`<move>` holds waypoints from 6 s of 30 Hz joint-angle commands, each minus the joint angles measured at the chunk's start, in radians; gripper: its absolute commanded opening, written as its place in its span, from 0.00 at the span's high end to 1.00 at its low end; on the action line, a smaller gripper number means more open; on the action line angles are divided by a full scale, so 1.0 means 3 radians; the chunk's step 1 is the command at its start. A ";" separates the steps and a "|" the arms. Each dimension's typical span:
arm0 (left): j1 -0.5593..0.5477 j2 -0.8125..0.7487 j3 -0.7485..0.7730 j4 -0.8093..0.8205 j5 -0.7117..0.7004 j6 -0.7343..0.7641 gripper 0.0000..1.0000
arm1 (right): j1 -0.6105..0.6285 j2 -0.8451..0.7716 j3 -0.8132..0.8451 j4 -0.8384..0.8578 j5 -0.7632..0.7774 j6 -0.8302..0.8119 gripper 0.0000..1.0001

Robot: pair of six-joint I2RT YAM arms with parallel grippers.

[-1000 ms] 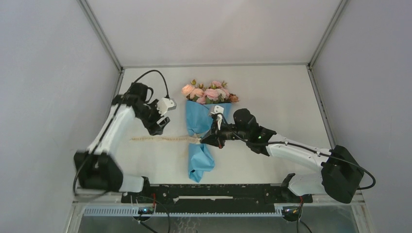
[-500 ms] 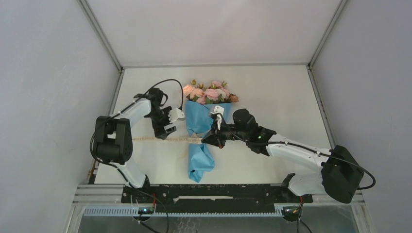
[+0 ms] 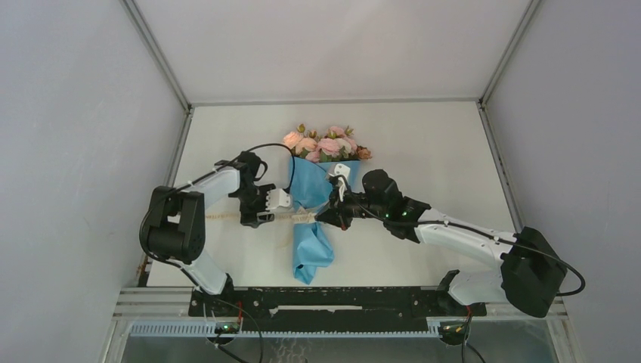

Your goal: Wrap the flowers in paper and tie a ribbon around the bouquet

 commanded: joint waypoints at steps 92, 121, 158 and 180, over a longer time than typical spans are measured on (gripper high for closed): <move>-0.1246 -0.2562 -0.1095 0.2371 0.1331 -0.4290 0.15 | 0.0062 -0.0127 0.0130 0.0222 0.0840 0.1386 1.00; -0.0881 -0.2277 -0.1807 0.3891 0.1615 -0.5328 1.00 | -0.0149 0.0055 0.0407 -0.0732 0.0944 0.0820 0.56; -0.0815 -0.2197 -0.2225 0.4639 0.1288 -0.4452 1.00 | -0.0220 0.0534 0.0318 -0.0381 -0.0619 0.0659 0.64; -0.0817 -0.2247 -0.2177 0.4395 0.1295 -0.4405 1.00 | -0.0648 0.0753 0.0835 -0.0823 -0.0155 0.0447 0.87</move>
